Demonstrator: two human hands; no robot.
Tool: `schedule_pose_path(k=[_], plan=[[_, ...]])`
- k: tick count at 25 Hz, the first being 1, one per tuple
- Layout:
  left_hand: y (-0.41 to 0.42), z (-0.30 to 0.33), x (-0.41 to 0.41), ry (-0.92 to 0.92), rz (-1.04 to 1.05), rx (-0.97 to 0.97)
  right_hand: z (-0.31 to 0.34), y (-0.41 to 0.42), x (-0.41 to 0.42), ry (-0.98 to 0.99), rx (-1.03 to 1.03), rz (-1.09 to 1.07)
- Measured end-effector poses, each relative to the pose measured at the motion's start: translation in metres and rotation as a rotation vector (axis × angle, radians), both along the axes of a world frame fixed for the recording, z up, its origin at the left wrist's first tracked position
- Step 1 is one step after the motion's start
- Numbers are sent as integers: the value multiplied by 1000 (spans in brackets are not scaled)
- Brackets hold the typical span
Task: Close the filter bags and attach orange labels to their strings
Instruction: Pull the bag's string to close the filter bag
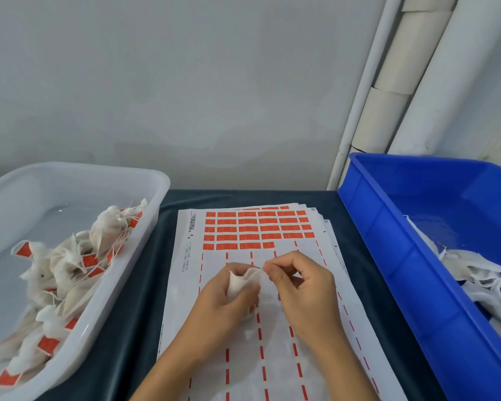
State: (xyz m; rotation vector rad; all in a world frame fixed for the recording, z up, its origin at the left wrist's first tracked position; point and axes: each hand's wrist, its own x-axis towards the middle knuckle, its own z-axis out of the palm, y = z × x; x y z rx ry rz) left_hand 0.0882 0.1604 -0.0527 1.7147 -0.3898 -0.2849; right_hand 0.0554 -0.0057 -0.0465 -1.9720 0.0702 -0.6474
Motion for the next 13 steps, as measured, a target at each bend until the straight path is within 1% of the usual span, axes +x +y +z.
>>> schedule_pose_path(k=[3, 7, 11, 13], plan=[[-3, -3, 0, -40, -23, 127, -4, 2, 2, -119, -101, -104], [-1, -5, 1, -43, -42, 263, -4, -5, 0, -200, -111, -274], [-4, 1, -3, -69, -153, 275, -3, -14, -3, -277, -163, -439], [-5, 2, -8, -56, -172, 251, -2, -13, -5, -282, -121, -450]])
